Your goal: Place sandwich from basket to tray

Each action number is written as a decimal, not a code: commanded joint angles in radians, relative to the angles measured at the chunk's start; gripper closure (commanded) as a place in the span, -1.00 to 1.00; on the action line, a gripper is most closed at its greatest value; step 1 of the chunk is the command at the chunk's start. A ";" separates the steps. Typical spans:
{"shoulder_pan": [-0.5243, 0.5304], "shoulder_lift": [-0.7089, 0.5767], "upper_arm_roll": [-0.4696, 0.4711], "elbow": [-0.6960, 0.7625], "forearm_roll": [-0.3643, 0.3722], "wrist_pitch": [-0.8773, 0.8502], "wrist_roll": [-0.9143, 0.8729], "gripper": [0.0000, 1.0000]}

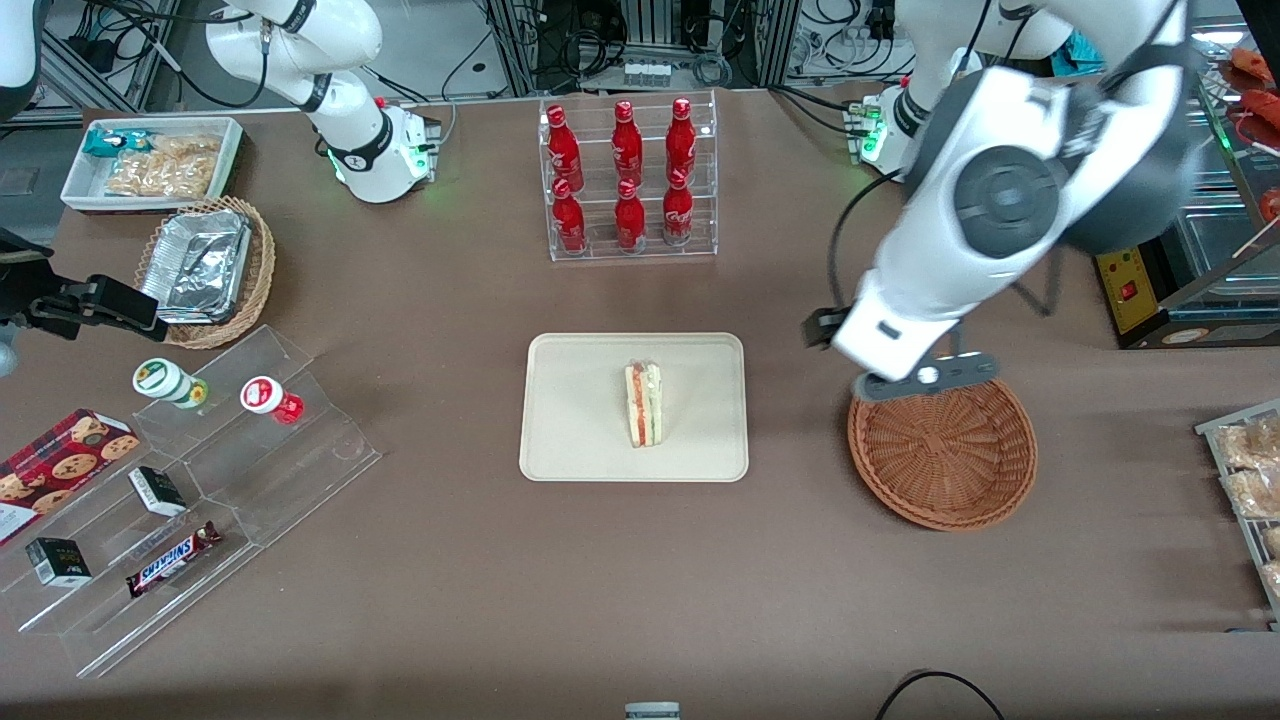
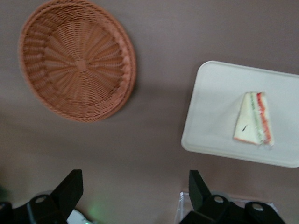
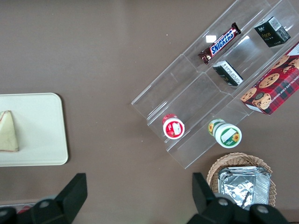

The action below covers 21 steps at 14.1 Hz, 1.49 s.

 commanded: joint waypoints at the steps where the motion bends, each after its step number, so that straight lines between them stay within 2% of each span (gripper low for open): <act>1: 0.081 -0.091 -0.009 -0.047 -0.003 -0.059 0.068 -1.00; 9: 0.284 -0.186 -0.008 -0.048 -0.003 -0.142 0.295 -1.00; 10: 0.286 -0.187 -0.008 -0.048 0.000 -0.140 0.295 -1.00; 13: 0.281 -0.182 -0.011 -0.039 0.069 -0.125 0.289 -1.00; 17: 0.281 -0.188 -0.012 -0.037 0.064 -0.106 0.284 -1.00; 21: 0.279 -0.310 -0.012 -0.192 0.066 -0.033 0.281 -1.00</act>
